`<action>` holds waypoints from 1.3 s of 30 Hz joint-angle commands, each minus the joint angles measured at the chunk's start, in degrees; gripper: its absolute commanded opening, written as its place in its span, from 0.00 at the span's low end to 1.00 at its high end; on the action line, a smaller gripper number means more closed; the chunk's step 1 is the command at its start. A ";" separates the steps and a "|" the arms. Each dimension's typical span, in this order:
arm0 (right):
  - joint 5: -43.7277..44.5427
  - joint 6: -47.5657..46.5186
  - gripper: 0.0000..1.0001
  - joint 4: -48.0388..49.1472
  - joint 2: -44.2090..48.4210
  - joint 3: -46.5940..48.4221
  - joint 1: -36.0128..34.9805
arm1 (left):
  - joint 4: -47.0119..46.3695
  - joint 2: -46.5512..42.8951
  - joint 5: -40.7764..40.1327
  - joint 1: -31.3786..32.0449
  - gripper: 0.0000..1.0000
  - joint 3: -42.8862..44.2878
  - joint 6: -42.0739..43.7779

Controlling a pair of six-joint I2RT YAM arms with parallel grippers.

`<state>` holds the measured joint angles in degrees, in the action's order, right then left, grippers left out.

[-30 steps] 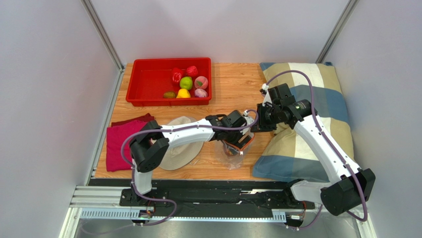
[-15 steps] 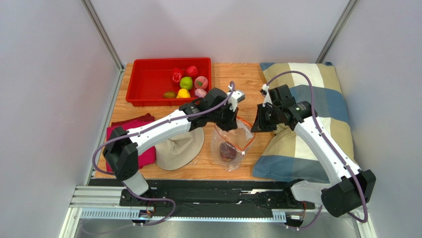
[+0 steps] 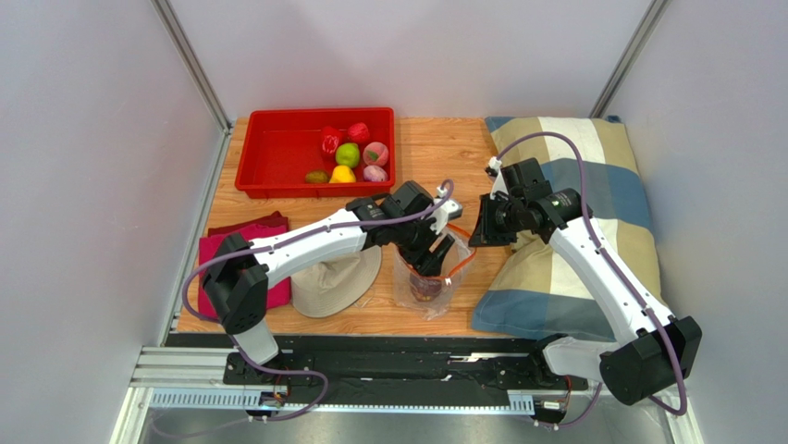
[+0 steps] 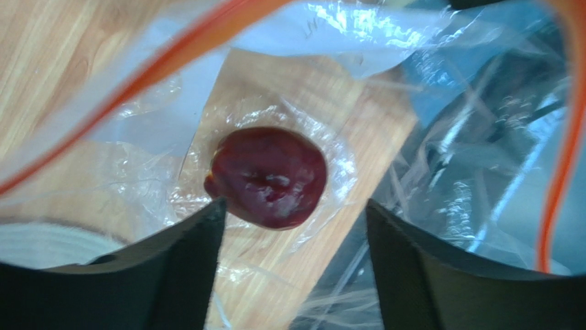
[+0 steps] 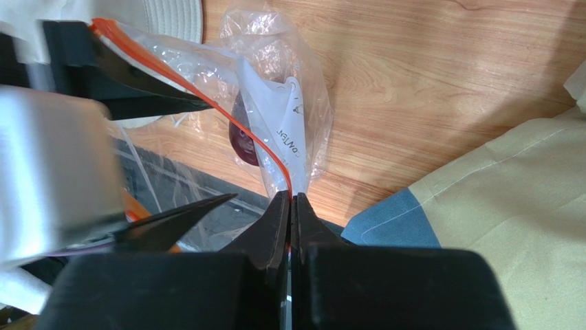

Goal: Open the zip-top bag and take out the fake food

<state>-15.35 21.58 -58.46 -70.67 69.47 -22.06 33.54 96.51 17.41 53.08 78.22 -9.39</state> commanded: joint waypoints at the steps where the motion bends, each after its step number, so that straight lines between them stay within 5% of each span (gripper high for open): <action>1: -0.20 -0.49 0.00 1.94 0.45 0.75 -0.08 | 4.25 2.36 -5.80 3.42 0.84 -0.43 7.18; 3: -0.82 -0.32 0.00 2.12 0.27 0.49 -0.08 | 3.47 4.03 -7.03 4.22 0.84 -0.34 7.54; 7: -0.64 -0.49 0.00 2.12 0.45 0.40 0.00 | 1.97 6.76 -12.21 6.33 0.99 -0.78 7.81; 20: -0.90 -0.31 0.00 2.47 0.45 -0.21 -0.08 | -4.62 13.17 -17.32 8.18 0.91 -5.09 5.96; 24: -0.90 -0.40 0.00 2.38 0.45 -0.48 -0.08 | -5.24 14.06 -17.23 8.18 0.70 -5.09 5.52; 27: -0.73 -0.32 0.00 2.38 0.63 -0.74 -0.08 | -5.33 11.87 -17.23 8.18 0.40 -5.09 5.43; 30: -0.55 -0.23 0.00 2.38 0.63 -0.74 -0.08 | -4.54 8.27 -18.89 8.18 0.00 -4.57 5.26; 39: 0.59 -0.23 0.00 2.29 1.50 -0.92 -0.08 | -7.70 -4.48 -18.11 7.74 0.00 -4.83 4.38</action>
<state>-14.31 21.17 -58.39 -70.98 68.25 -21.74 25.76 97.34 -1.13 60.75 74.13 -4.38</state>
